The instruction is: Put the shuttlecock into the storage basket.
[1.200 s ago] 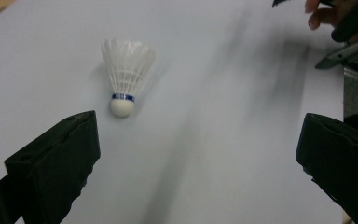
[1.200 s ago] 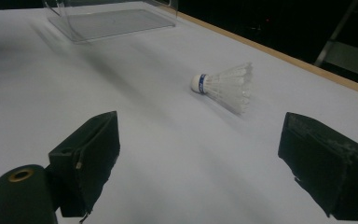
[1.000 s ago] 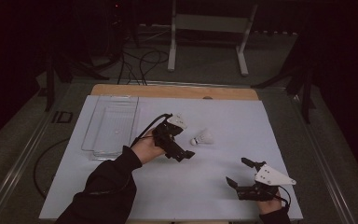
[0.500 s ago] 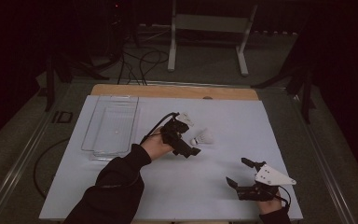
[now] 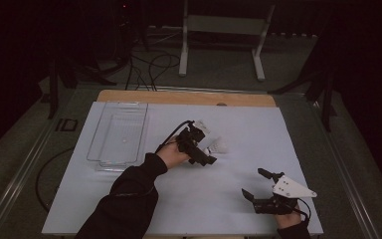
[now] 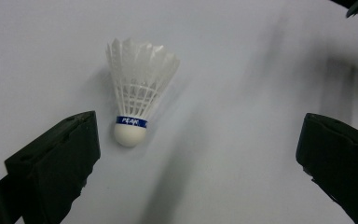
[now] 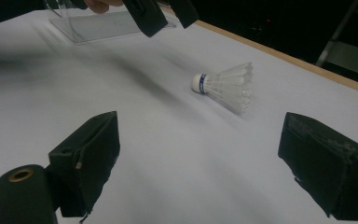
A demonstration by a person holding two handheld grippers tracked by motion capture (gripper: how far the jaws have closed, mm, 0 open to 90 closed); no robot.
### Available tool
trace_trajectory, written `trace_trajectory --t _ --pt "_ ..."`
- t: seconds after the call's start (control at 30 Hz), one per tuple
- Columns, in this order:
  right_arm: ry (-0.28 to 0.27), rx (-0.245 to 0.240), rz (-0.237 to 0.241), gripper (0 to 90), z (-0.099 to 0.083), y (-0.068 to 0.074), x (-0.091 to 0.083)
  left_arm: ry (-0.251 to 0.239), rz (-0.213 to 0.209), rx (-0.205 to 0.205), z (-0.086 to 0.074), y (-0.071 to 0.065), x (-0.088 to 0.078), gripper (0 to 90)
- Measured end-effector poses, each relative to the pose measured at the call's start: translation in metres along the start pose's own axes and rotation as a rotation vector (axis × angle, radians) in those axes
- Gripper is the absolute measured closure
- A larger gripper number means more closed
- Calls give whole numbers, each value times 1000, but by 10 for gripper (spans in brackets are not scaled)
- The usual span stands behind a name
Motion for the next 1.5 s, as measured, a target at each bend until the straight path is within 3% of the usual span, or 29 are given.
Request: trace_trajectory --t 0.07,0.47,0.57,0.67,0.8,0.87,1.27,1.37,1.5 --pt "0 -1 0 125 0 0 0 9 23 5 -2 1 4 3" --pt "1 3 5 126 -1 0 1 100 33 8 -14 7 32 4" --pt "1 4 5 126 -1 0 1 100 54 35 -15 9 37 19" --pt "1 8 5 126 -1 0 1 105 60 5 -15 13 43 32" --pt "1 8 7 125 -1 0 1 109 68 -2 -17 17 48 64" --pt "0 8 7 126 -1 0 1 105 73 -5 -17 20 51 144" --pt "-1 12 11 126 -2 0 1 125 99 33 -19 23 64 389" --pt "3 15 13 126 -3 0 1 160 128 69 -20 24 69 451" --pt "1 14 13 126 -2 0 1 157 139 82 -15 23 73 504"
Point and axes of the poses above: each handheld gripper's, and its own axes: x roughly forward along the jaws, z roughly out of its top, y roughly to its left, the point moved 9 cm from there along x, roughly forward along the jaws, and after that the axes turned 13 degrees about z, right-handed, at the moved point
